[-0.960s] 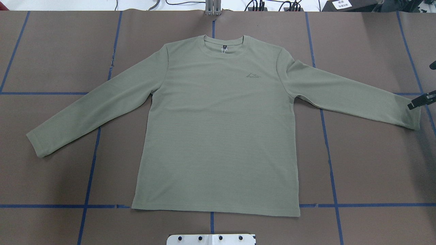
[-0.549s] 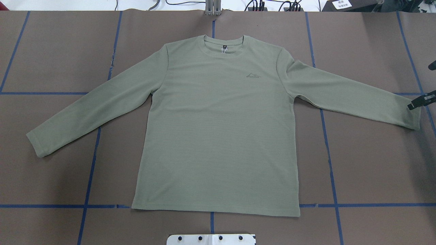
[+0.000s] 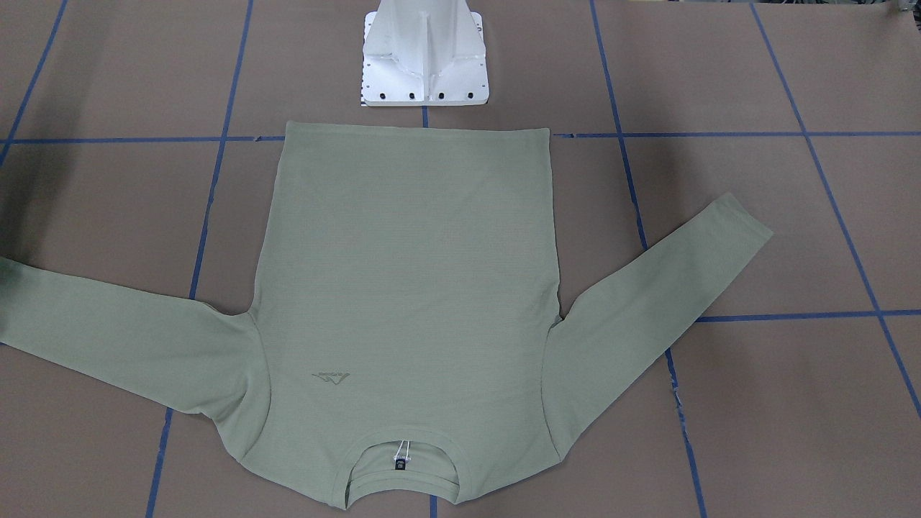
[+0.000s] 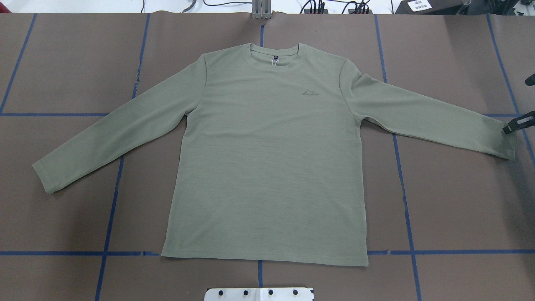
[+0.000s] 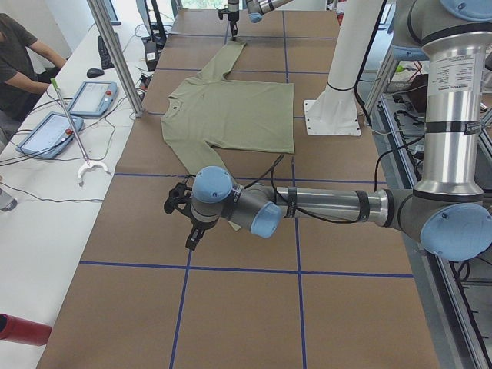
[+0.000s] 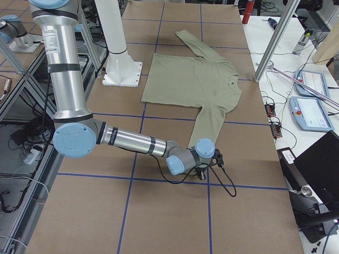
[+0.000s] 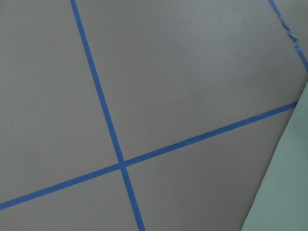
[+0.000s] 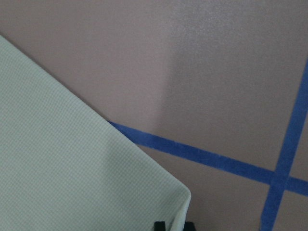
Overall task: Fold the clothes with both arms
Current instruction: 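Move the right gripper to the cuff of the sleeve nearest it and grasp, then lift the sleeve with the right gripper and fold it across the chest toward the collar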
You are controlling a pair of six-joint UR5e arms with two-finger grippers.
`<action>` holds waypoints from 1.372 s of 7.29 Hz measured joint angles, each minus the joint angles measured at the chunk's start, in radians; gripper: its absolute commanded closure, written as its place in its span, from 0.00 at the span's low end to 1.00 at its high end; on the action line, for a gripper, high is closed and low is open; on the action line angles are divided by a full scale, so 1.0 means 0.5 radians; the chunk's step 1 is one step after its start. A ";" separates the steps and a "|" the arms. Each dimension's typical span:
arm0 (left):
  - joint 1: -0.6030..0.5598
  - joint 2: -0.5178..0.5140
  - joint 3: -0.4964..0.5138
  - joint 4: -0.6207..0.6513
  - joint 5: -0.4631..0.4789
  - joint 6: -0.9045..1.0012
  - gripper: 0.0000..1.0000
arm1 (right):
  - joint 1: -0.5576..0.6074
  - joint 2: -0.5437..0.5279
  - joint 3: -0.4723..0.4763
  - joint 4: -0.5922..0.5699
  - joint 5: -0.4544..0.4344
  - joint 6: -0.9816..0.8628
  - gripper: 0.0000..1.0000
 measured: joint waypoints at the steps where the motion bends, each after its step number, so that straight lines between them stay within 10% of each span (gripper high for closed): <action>1: 0.000 0.000 -0.001 0.002 -0.001 -0.001 0.00 | 0.002 -0.013 0.038 0.001 0.044 0.000 1.00; 6: -0.001 -0.003 -0.001 0.020 0.000 -0.002 0.00 | 0.030 -0.078 0.466 -0.005 0.365 0.248 1.00; 10: -0.008 0.010 -0.010 -0.001 -0.001 0.001 0.00 | -0.069 0.429 0.544 -0.008 0.398 1.353 1.00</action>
